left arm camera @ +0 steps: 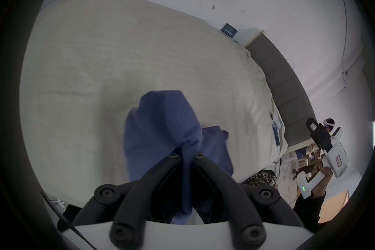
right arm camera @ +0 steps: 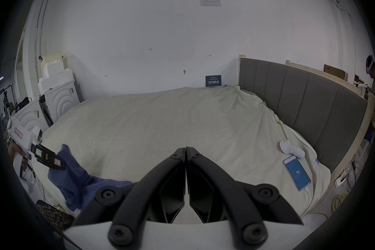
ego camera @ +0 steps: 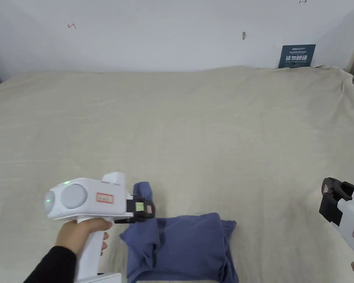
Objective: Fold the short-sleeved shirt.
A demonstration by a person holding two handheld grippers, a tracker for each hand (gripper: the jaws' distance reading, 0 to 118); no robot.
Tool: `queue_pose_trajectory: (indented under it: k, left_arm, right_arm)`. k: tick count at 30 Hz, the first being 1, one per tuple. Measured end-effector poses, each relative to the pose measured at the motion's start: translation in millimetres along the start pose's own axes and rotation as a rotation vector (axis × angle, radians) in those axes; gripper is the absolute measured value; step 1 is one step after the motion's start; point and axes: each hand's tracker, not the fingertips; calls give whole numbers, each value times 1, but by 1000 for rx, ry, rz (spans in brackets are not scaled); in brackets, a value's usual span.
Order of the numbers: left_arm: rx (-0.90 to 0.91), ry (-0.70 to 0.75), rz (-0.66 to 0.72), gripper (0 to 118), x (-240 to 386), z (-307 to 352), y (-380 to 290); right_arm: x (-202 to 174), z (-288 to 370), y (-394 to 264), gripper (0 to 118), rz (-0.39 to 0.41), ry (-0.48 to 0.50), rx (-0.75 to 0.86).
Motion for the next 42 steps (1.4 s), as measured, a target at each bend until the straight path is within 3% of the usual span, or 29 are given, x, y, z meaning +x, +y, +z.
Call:
queue_pose_trajectory:
  k: [7,14,16,18,19,21,28,32,36,37,38,39,41,42]
  left_arm:
    - [-140,12,-133,4,61,-83,-12]
    - [-220,70,-107,5,86,-153,-39]
    - [-207,127,-128,17,93,-162,-46]
    - [-185,120,-122,42,98,-162,-48]
    - [-169,100,-109,60,98,-161,-48]
    - [-161,33,-88,75,103,-154,-46]
    - [-4,-22,-71,80,104,-96,-26]
    - [117,26,-124,80,95,-56,-13]
    - [253,139,-218,72,82,-37,-15]
    - [284,150,-245,60,77,-34,-17]
    - [312,158,-269,35,72,-34,-21]
    - [339,175,-293,17,68,-35,-24]
    - [375,211,-333,0,59,-39,-35]
    - [376,215,-345,0,55,-41,-39]
  right_arm:
    - [9,4,-2,0,-2,-20,3]
    - [13,5,-4,0,-1,-31,-5]
    - [14,5,-4,0,-1,-31,-7]
    - [15,6,-4,0,-1,-32,-7]
    - [16,6,-5,0,-3,-34,-7]
    - [16,7,-4,0,-4,-36,-8]
    - [17,8,-2,0,-4,-37,-3]
    - [12,10,1,0,3,-29,5]
    - [8,10,3,0,4,-21,10]
    - [8,10,3,0,3,-19,10]
    - [7,10,3,0,2,-17,11]
    - [6,10,3,0,3,-17,10]
    - [6,11,2,0,5,-17,8]
    - [5,11,2,0,6,-17,7]
